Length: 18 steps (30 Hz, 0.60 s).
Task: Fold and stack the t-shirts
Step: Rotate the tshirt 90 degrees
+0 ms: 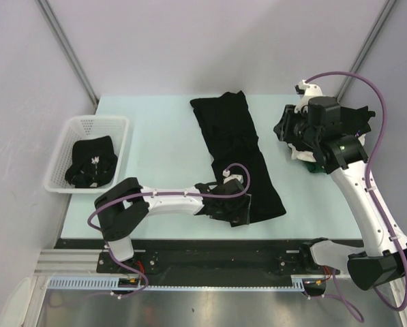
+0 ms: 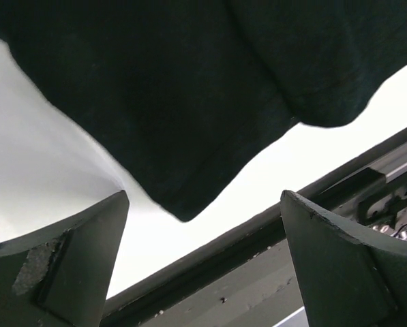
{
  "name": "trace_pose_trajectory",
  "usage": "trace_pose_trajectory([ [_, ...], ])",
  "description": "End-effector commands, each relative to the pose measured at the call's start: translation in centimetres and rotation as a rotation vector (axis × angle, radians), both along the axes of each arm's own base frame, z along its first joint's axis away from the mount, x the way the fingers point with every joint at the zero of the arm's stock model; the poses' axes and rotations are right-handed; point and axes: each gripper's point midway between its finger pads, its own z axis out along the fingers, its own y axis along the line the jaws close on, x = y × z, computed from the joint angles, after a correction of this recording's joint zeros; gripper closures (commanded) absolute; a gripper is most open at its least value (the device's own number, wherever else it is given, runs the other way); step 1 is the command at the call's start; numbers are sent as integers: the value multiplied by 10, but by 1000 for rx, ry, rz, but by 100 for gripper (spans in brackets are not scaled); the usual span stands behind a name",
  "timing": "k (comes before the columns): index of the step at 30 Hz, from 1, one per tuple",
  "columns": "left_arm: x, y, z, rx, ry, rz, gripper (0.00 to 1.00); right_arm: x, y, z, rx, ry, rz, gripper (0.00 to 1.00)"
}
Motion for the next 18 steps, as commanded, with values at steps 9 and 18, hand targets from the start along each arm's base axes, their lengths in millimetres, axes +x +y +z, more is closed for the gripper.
trace_pose_trajectory([
  [9, -20, -33, -6, -52, 52, -67, 18, -14, -9, 7, -27, -26, -16, 68],
  [18, -34, -28, -8, -20, 85, -74, 62, -18, -10, 6, -18, -28, -16, 68],
])
